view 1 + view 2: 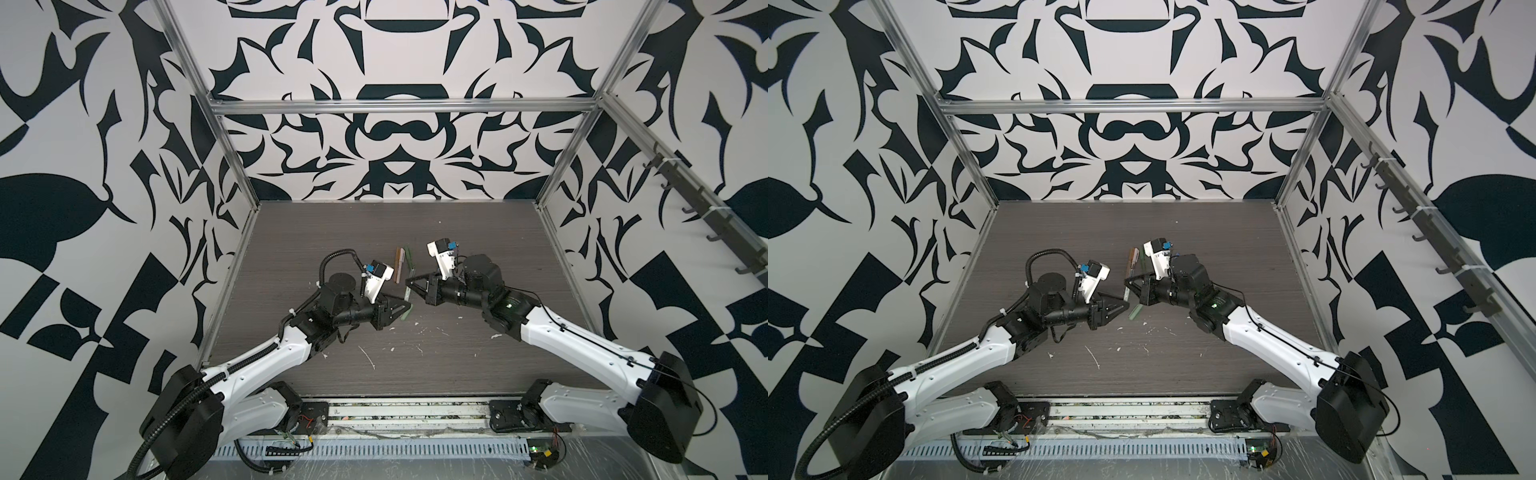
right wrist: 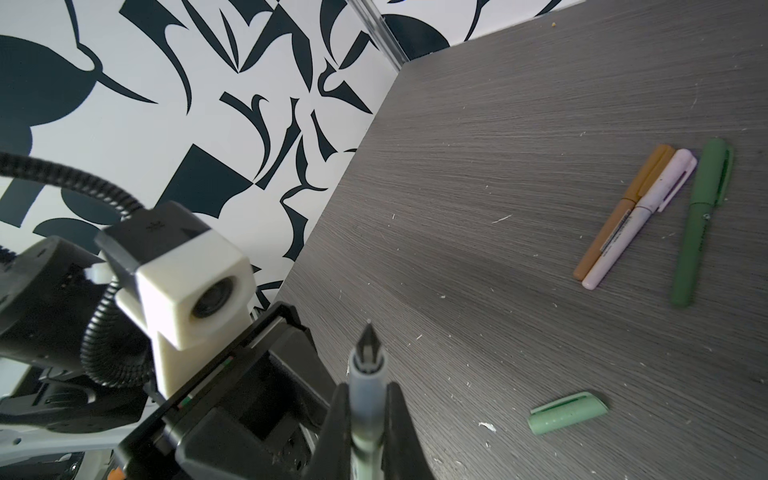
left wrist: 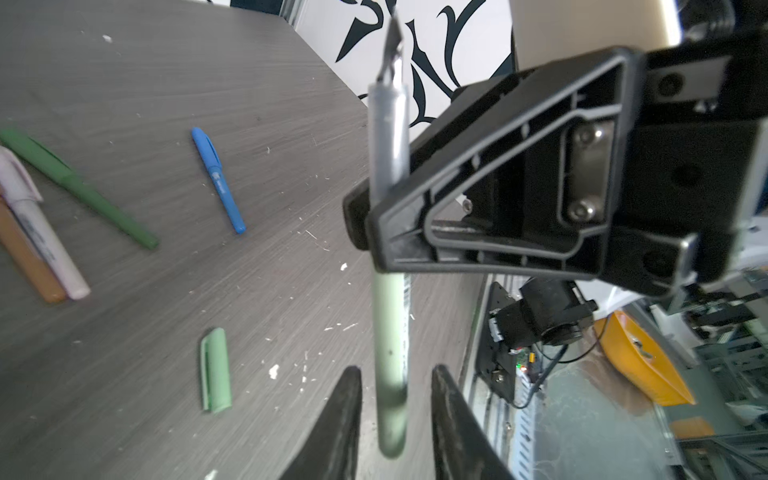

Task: Insert the pens into the pen caps
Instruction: 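Hold the pen upright with the left gripper while the right gripper reaches toward the cap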

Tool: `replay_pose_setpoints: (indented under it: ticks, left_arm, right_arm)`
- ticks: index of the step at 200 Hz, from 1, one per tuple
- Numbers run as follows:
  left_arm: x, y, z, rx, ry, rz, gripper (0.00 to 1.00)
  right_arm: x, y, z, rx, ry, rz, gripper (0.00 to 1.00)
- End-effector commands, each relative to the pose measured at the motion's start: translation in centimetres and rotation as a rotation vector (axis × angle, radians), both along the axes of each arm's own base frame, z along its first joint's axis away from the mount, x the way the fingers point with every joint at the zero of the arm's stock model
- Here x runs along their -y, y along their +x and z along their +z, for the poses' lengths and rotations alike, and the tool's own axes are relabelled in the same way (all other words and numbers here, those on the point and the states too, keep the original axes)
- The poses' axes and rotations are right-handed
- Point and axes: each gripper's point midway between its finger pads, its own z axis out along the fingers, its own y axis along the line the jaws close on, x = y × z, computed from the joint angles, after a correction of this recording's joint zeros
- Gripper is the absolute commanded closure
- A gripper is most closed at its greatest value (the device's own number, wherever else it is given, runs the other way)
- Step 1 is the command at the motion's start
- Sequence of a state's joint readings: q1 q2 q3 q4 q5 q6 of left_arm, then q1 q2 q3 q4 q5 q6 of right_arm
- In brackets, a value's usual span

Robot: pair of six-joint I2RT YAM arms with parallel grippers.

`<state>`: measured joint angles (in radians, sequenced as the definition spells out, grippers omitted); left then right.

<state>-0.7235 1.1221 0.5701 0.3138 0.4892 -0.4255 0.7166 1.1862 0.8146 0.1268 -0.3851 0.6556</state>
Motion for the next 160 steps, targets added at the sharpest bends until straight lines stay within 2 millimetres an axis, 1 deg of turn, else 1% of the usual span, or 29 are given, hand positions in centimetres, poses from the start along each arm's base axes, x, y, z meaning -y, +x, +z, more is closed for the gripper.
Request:
replay_pose_setpoints:
  ticks: [1, 9, 43, 56, 80, 100, 103, 113, 121, 135, 141, 147, 160]
  left_arm:
    - [0.4, -0.2, 0.0, -0.003, -0.022, -0.021, 0.65]
    - [0.5, -0.1, 0.0, -0.004, -0.023, -0.02, 0.67]
    - [0.4, 0.3, 0.1, -0.001, -0.03, 0.002, 0.79]
    - [0.3, 0.4, 0.2, 0.002, -0.037, 0.014, 0.81]
    - [0.1, 0.6, 0.2, 0.004, -0.042, 0.037, 0.82]
    - [-0.1, 0.7, 0.0, 0.007, -0.038, 0.051, 0.89]
    - [-0.1, 0.7, 0.0, 0.009, -0.038, 0.054, 0.9]
    - [-0.3, 0.9, -0.2, 0.015, -0.031, 0.065, 0.92]
    - [-0.5, 1.1, -0.3, 0.023, -0.024, 0.079, 0.92]
    - [-1.2, 1.8, -0.9, 0.032, 0.008, 0.14, 0.93]
    - [-1.7, 2.1, -1.3, 0.036, 0.029, 0.173, 0.93]
    - [-2.3, 2.4, -1.6, 0.041, 0.049, 0.21, 0.93]
    - [-3.9, 3.4, -2.5, 0.043, 0.093, 0.316, 0.94]
  right_arm:
    - [-0.6, -0.3, 2.5, 0.055, 0.069, 0.02, 1.0]
    - [-0.7, -0.4, 2.5, 0.053, 0.072, 0.023, 1.0]
    - [-1.0, -0.7, 1.9, 0.044, 0.065, 0.035, 1.0]
    - [-1.1, -0.7, 1.7, 0.04, 0.061, 0.037, 1.0]
    - [-1.2, -0.8, 1.5, 0.044, 0.053, 0.042, 1.0]
    - [-1.3, -1.0, 1.4, 0.043, 0.047, 0.043, 1.0]
    - [-1.3, -1.0, 1.5, 0.045, 0.048, 0.044, 0.97]
    - [-1.3, -1.1, 1.7, 0.046, 0.051, 0.045, 0.82]
    - [-1.2, -1.1, 2.0, 0.048, 0.05, 0.04, 0.76]
    - [-0.6, -1.1, 2.5, 0.046, 0.029, 0.012, 0.73]
    - [-0.1, -0.9, 2.3, 0.037, 0.009, -0.013, 0.72]
    - [0.6, -0.6, 2.0, 0.025, -0.02, -0.058, 0.71]
    - [2.7, -0.2, 0.5, -0.009, -0.108, -0.155, 0.7]
